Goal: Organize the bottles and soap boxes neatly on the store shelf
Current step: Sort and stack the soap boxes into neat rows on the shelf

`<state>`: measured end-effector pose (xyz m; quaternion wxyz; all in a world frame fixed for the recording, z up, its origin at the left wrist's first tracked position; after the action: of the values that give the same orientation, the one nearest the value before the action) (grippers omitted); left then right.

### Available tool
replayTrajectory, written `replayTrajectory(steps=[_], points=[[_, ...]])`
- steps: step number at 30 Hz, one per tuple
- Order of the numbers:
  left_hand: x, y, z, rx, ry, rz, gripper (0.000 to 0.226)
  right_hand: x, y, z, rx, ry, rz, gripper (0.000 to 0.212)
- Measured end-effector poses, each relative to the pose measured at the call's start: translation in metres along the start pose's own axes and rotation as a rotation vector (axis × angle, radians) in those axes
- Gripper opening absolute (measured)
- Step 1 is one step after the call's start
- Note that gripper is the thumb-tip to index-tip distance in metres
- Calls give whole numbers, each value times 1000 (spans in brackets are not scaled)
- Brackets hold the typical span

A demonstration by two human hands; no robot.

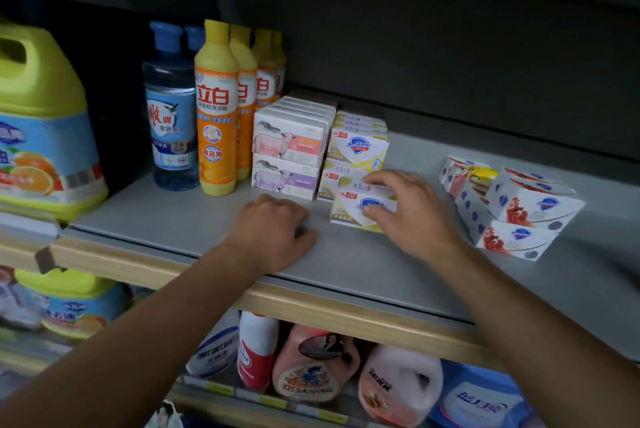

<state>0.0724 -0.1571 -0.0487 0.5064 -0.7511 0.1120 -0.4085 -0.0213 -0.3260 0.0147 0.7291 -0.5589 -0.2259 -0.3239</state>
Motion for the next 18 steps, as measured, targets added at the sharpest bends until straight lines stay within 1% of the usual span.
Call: replayTrajectory(steps=[3,7,9,11,13,18], points=[[1,0,2,-19,-23,-6,61,27,-7,2,-16,-39,-121,39],[2,2,4,-22,-38,-12,61,58,-2,5,-52,-79,-220,38],[2,2,5,-30,-44,-14,59,65,9,5,-82,-95,-216,37],[2,4,6,-42,-44,-18,53,67,22,5,-124,-103,-200,36],[2,4,6,-55,-43,-30,48,67,30,4,-150,-77,-206,36],[1,4,5,-65,-41,-31,44,67,32,3,-165,-59,-219,37]])
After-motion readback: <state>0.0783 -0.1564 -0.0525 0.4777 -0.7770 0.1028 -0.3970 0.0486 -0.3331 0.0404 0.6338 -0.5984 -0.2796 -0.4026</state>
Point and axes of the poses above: each hand's wrist, its own x-axis towards the middle knuckle, its own y-axis out of the palm, z = x × y, the point moved 7 cm from there along x, towards the middle knuckle, and after that the axes turned 13 degrees about -z, right-handed, at the moved point
